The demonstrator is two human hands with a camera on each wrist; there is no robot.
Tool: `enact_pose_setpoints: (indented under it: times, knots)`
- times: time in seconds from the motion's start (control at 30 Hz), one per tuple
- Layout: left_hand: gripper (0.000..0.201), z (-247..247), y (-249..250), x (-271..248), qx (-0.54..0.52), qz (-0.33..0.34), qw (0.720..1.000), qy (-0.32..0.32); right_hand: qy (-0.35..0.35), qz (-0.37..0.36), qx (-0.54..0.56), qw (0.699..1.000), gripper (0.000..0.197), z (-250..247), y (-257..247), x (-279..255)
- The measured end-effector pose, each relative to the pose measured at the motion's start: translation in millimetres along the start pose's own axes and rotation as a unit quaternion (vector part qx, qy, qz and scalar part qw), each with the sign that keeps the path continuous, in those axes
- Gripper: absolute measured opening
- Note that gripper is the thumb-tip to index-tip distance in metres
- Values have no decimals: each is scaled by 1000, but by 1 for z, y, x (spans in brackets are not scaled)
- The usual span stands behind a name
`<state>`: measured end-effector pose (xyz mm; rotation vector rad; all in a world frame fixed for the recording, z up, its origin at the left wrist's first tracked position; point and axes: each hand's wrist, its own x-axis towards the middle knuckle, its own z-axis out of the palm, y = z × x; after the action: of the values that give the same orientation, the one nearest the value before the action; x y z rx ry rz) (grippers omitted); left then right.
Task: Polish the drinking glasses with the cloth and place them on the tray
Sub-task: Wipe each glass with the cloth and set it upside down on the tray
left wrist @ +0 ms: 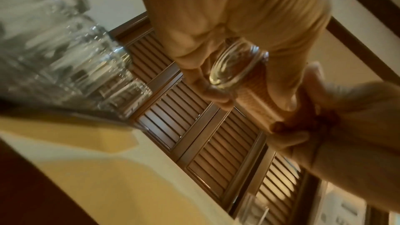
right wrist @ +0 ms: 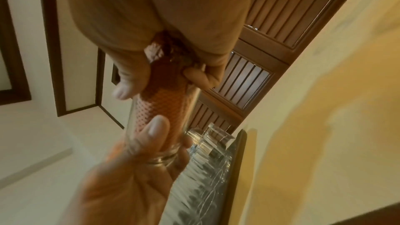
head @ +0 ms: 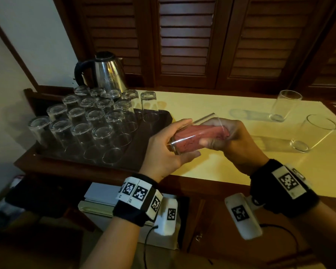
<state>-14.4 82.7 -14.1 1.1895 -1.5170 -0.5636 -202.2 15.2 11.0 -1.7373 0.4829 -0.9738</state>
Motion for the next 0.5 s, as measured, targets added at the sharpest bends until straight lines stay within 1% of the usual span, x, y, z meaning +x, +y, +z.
enact_pose_setpoints:
  times: [0.03, 0.07, 0.1, 0.13, 0.17, 0.2, 0.23, 0.27, 0.33, 0.37, 0.4, 0.43, 0.47, 0.5]
  knots:
    - [87, 2, -1, 1, -54, -56, 997, -6, 9, -9, 7, 1000, 28, 1, 0, -1]
    - [86, 2, 2, 2, -133, -119, 984, -22, 12, -17, 15, 1000, 25, 2, -1, -2]
    - [81, 2, 3, 2, -223, -171, 959, -45, 13, -35, 8, 999, 24, 3, -1, -1]
    - [72, 1, 4, 2, -302, -200, 930, -60, 11, -56, -14, 998, 27, 3, 0, -1]
    - [62, 0, 4, 2, -356, -207, 909, -60, 5, -76, -45, 996, 31, 3, 0, 0]
    - [54, -1, 5, 2, -379, -198, 903, -48, -4, -88, -70, 994, 34, 3, 0, 1]
    - [50, -2, 6, 2, -377, -181, 908, -33, -9, -84, -70, 994, 34, 3, 0, 1]
    - [49, -4, 7, 3, -351, -157, 923, -17, -11, -69, -56, 996, 32, 3, 0, 1]
    - [58, -7, 9, 4, -250, -90, 964, 12, -15, -24, -4, 1000, 29, 3, -1, 0]
    - [63, -7, 7, 5, -191, -54, 980, 24, -13, -3, 22, 1000, 30, 3, 0, 0]
    - [67, -6, 6, 5, -142, -24, 989, 28, -11, 10, 40, 999, 30, 2, 2, -1]
    - [68, -6, 4, 5, -114, -11, 993, 25, -7, 15, 50, 999, 28, 2, 3, -1]
    - [69, -5, 3, 6, -111, -21, 993, 15, -1, 14, 51, 999, 27, 1, 4, 0]
    - [71, -6, 4, 7, -133, -56, 989, 1, 4, 8, 47, 999, 27, 2, 5, 0]
